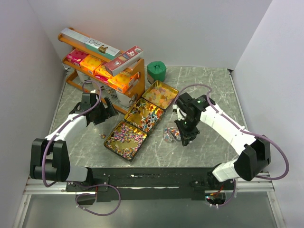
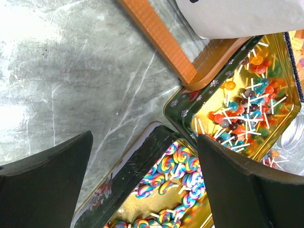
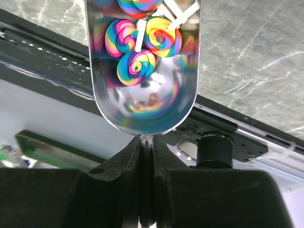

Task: Pack the candies
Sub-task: Place the fake candies in the packing bottle.

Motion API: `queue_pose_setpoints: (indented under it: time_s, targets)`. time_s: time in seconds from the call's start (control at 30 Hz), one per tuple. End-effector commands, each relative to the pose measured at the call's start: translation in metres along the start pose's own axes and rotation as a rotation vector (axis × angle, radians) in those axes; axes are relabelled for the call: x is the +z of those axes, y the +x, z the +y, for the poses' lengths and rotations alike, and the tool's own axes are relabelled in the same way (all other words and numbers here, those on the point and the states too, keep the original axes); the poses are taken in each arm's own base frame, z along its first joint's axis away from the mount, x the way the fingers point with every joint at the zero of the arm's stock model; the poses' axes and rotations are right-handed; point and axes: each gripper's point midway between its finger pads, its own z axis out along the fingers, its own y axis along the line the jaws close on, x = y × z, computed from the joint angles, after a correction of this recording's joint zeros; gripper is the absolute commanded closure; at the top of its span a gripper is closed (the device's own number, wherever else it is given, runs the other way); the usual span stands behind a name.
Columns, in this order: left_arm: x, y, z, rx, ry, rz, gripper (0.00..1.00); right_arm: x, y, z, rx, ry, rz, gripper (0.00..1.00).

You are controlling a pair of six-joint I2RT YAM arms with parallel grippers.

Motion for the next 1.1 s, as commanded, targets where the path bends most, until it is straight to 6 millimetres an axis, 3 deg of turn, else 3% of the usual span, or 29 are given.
queue_pose_setpoints:
  time_s: [0.0, 0.4, 1.07]
  targets:
    - [-0.007, -0.011, -0.005, 0.007, 0.01, -0.051, 0.04, -0.012, 0.039, 0.002, 0.032, -0.069, 0.175, 1.0]
    - [-0.006, -0.012, -0.003, 0.009, -0.002, -0.052, 0.03, -0.021, 0.031, 0.013, 0.11, -0.265, 0.176, 1.0]
    - [-0.008, -0.015, 0.0, 0.014, -0.024, -0.066, 0.04, -0.025, 0.026, 0.018, 0.204, -0.432, 0.163, 1.0]
